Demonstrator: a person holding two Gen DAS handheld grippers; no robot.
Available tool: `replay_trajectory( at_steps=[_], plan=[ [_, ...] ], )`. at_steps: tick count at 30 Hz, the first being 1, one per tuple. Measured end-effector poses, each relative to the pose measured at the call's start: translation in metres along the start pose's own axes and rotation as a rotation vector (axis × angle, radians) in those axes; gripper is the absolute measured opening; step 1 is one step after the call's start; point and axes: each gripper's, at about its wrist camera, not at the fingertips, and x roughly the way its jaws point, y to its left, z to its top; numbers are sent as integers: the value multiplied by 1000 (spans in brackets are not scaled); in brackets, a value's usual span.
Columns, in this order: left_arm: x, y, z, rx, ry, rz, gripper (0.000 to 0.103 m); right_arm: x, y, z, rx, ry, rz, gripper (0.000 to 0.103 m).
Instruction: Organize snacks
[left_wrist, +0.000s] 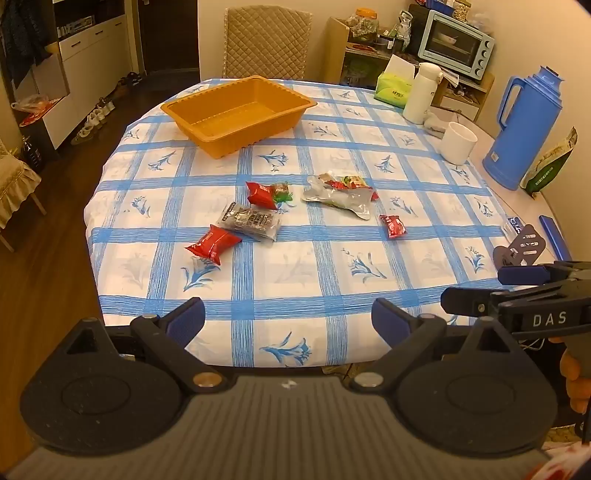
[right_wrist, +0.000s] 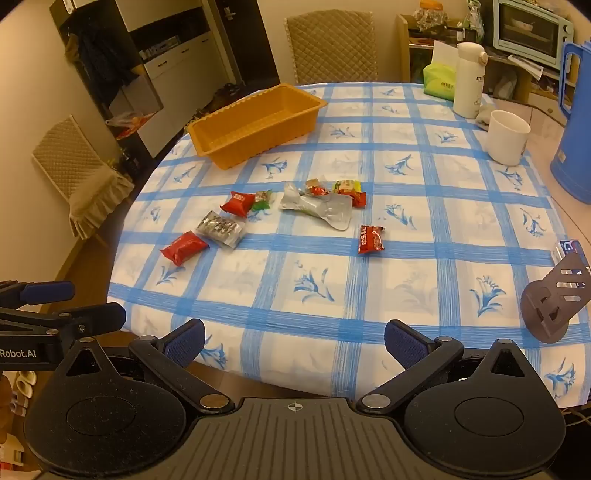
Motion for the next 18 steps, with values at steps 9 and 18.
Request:
replay_trajectory(
  at_steps=[9,18],
  plan=[
    [0,0,0,-1,2,0,96,-1,1,0,0,0,3,103],
    [0,0,0,-2,1,-1,96,-1,3,0,-1,-2,3,103]
  ],
)
